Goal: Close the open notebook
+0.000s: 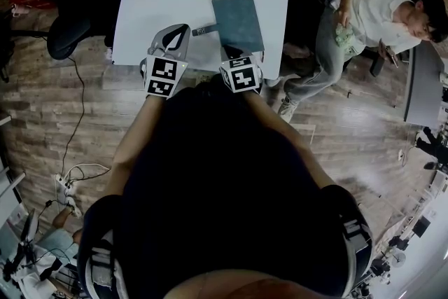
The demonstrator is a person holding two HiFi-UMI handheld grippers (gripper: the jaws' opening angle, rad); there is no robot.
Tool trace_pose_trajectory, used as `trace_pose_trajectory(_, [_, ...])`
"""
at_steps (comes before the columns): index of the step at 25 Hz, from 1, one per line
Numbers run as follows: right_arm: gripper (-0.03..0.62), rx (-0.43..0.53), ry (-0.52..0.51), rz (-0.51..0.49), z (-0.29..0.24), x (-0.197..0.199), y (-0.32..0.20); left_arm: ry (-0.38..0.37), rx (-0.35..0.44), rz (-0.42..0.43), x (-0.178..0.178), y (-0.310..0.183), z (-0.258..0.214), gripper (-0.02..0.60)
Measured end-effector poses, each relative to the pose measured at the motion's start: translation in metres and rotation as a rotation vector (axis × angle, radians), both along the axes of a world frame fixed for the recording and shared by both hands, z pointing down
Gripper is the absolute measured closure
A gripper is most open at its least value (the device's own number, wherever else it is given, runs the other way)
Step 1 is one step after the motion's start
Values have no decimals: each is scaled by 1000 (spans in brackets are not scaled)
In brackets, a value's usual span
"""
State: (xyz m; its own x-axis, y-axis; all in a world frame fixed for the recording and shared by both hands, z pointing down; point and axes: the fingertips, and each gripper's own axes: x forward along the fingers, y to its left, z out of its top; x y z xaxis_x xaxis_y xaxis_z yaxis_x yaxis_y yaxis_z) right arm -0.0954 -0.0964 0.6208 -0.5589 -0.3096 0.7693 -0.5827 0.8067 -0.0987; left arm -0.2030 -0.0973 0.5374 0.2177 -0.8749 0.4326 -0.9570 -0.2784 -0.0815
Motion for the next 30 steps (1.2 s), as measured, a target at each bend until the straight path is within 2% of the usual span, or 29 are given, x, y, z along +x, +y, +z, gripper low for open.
trace_pose_trajectory(9, [585, 30, -31, 13, -13, -2, -6, -1, 6, 8, 2, -5, -2, 575])
trace_pose_trajectory(16, [585, 154, -71, 98, -50, 18, -37, 2, 51, 55, 18, -21, -16, 575])
trace_pose_trajectory(23, [585, 335, -136, 184, -115, 44, -64, 10, 156, 117, 42, -44, -55, 575])
trace_pose_trajectory(30, [585, 499, -238, 316, -194, 81, -88, 10, 322, 116, 62, -63, -139, 575])
